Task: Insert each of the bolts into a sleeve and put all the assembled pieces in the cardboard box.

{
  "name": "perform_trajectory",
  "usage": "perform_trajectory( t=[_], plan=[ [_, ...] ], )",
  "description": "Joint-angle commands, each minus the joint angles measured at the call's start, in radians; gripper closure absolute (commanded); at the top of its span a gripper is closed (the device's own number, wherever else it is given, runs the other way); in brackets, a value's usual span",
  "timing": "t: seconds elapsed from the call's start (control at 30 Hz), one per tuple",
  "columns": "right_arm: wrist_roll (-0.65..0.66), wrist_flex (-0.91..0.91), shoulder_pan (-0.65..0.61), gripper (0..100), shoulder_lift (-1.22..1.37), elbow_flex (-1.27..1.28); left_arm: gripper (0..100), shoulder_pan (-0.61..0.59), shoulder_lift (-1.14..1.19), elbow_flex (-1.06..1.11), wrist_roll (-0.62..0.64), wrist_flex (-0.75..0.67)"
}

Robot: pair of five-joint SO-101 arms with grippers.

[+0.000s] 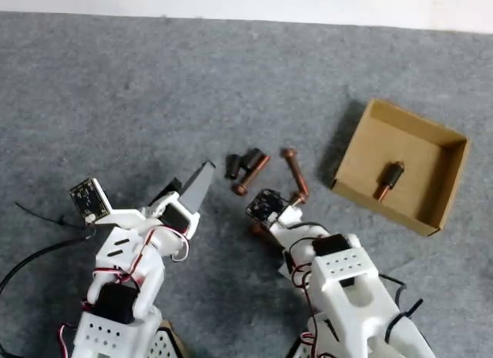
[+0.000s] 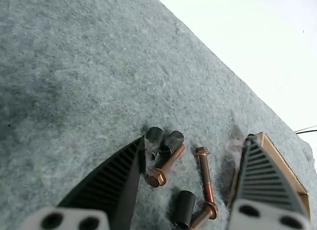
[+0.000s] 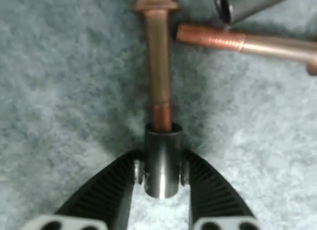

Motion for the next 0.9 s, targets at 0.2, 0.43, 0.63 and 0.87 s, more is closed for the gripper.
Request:
perform_trajectory(
  t=[0.2, 0.43, 0.63, 0.87],
  plan=[
    [-0.086, -0.148, -0.025, 99.4, 0.041, -0.001, 71, -0.012, -0.013, -0.007, 0.002, -0.015],
    [-0.126, -0.061, -0.194, 99.4, 0.048, -0.111, 71, -0.012, -0.013, -0.007, 0.002, -0.015],
    [-0.164, -0.018, -0.232, 99.4, 0.051, -0.243, 71, -0.012, -0.013, -0.007, 0.002, -0.015],
    [-0.169, -0.122, -0.237, 99.4, 0.053, -0.225, 71, -0.012, -0.013, -0.007, 0.002, -0.015]
  ],
)
